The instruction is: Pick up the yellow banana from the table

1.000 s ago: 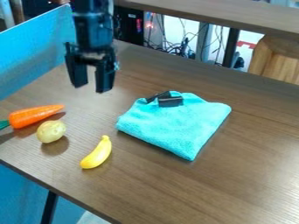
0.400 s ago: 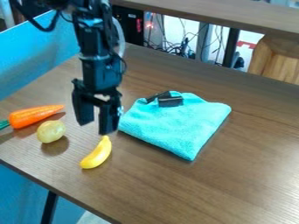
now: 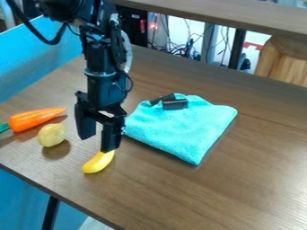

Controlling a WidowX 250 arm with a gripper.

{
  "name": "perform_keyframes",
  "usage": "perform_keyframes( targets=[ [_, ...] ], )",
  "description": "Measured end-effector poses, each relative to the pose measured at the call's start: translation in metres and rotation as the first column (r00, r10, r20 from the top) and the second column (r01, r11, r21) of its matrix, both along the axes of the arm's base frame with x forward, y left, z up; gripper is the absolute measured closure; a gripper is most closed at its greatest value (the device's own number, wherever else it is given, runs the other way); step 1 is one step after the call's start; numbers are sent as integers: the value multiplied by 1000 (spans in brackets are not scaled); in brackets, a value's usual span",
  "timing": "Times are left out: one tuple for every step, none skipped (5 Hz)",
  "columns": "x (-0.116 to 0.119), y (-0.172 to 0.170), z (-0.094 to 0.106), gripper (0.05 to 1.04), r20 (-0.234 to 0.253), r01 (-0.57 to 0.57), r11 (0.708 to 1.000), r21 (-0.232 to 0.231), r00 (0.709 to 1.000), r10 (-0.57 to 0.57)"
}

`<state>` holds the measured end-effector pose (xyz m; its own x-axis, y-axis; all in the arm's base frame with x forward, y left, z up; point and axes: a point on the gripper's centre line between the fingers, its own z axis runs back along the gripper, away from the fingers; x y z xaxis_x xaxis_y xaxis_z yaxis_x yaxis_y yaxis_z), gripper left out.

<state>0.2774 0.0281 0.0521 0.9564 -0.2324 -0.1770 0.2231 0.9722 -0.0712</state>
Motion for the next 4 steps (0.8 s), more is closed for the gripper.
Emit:
perform_keyframes(
  targets=[
    [0, -2, -7, 83, -9, -24, 998, 53, 1000, 25],
    [-3, -1, -19, 83, -12, -64, 994, 83, 998, 65],
    [-6, -1, -25, 123, -4, -65, 995, 81, 998, 66],
    [-6, -5, -33, 419, -18, -64, 994, 89, 998, 66]
  ],
)
